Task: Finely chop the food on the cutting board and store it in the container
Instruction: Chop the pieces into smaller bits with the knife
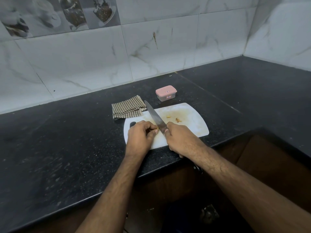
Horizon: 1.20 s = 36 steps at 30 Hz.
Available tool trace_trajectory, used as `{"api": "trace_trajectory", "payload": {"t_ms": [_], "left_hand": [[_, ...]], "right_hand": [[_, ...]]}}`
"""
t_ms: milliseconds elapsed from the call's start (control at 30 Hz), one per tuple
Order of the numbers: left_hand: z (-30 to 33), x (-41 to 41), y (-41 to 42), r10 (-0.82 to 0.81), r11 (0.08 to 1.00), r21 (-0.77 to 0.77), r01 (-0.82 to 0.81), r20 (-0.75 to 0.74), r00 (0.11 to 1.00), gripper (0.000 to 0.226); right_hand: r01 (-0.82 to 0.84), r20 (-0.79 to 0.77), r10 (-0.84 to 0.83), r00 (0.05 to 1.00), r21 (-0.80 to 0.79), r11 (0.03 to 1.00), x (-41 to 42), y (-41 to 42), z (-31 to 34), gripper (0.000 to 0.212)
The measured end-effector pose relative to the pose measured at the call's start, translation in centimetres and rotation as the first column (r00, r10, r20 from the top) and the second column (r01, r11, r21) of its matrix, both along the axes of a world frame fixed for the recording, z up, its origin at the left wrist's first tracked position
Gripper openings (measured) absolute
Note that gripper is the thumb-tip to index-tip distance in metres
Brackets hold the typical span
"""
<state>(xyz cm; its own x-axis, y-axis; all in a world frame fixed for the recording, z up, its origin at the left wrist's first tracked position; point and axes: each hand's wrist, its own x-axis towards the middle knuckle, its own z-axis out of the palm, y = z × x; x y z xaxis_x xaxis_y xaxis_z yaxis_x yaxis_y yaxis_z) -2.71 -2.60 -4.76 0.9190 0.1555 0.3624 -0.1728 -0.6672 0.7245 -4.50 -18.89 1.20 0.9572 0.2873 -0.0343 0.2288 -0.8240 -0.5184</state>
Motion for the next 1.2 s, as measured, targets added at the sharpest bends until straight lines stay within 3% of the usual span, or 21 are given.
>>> {"api": "trace_trajectory", "payload": {"t_ms": [400,867,1200], "left_hand": [[0.4,-0.2,-0.1,0.002,0.999,0.032,-0.003,0.007,1.000,0.003],[0.3,0.0,-0.1,-0.015,0.999,0.041,0.015,-0.005,1.000,0.005],[0.1,0.2,0.1,-0.019,0.999,0.026,0.019,-0.005,1.000,0.005]], "right_hand": [[-0.005,-0.015,0.005,1.000,-0.029,1.000,-0.3,-0.1,0.5,0.021],[-0.010,-0.140,-0.007,0.990,-0.122,0.992,0.9,0.6,1.7,0.004],[-0.048,-0.117,0.025,0.993,-0.206,0.977,1.9,1.3,1.3,0.005]]}}
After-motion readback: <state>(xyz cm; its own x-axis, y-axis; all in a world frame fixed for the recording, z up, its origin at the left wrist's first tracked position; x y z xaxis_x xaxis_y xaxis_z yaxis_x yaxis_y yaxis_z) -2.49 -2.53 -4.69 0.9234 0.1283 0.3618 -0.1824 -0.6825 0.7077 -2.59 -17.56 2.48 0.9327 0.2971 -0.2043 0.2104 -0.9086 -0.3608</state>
